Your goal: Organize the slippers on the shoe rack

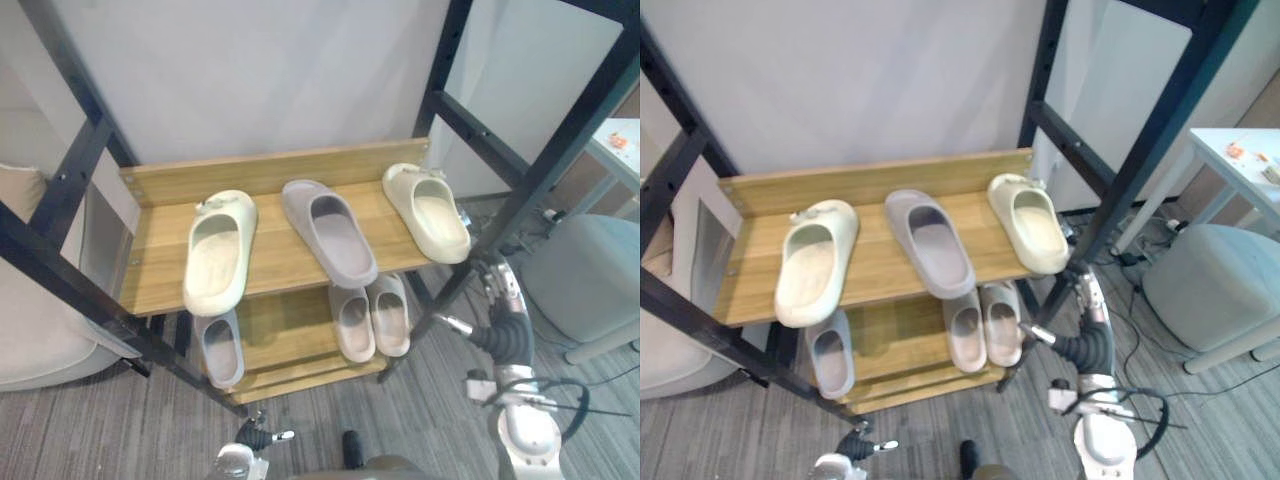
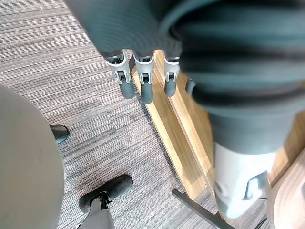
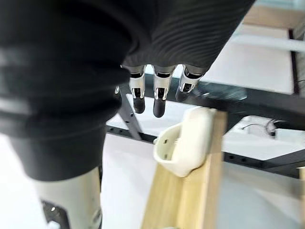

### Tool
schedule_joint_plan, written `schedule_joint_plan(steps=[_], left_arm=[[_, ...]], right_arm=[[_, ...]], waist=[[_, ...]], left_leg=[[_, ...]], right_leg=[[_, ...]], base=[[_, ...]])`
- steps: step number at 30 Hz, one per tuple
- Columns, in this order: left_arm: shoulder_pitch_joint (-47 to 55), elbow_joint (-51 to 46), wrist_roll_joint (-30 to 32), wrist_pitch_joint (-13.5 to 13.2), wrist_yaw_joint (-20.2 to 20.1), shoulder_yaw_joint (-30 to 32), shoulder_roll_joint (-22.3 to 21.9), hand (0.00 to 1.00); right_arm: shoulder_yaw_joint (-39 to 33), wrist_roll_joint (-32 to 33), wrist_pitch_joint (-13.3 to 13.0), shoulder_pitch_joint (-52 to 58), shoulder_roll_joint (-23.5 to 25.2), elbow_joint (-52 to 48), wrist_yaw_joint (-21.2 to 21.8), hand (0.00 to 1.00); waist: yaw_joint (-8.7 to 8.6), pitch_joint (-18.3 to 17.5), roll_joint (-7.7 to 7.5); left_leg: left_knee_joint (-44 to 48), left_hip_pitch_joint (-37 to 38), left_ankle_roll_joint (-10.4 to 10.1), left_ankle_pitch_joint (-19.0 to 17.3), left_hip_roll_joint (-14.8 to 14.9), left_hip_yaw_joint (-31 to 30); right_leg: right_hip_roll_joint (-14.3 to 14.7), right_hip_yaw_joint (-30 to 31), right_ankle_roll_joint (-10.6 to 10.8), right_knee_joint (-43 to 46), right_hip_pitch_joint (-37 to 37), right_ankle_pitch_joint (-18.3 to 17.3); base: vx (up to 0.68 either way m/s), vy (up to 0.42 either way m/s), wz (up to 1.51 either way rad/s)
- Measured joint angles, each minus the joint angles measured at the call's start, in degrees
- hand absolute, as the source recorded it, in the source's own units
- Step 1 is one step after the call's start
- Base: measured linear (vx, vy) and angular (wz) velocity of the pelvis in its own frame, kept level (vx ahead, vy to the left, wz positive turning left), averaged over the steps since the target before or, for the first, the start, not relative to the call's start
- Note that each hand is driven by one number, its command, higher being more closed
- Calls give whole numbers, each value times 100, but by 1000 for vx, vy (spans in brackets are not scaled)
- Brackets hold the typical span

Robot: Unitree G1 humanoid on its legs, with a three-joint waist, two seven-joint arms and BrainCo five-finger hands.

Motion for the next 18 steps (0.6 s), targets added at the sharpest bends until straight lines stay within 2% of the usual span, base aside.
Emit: schedule_joint_plan(steps=[11,18], left_arm=[[-13,-4,-1,-29,-80,0,2,0],[0,-5,-9,-76,-85,14,16,0]], right_arm=[[23,296,-1,-1044,-646,75,54,0],[27,437,11,-1835,-1162,1009,40,0]], waist=[[37,-16,-20],[129,-132,-63]], left_leg=[[24,-143,15,9,-41,-250],[25,-304,66,49,-85,-421]], right_leg=[[-54,-233,25,-1,-11,-30],[-122,-411,45,23,-96,-53]], base=[[-17,20,11],[5,26,13]])
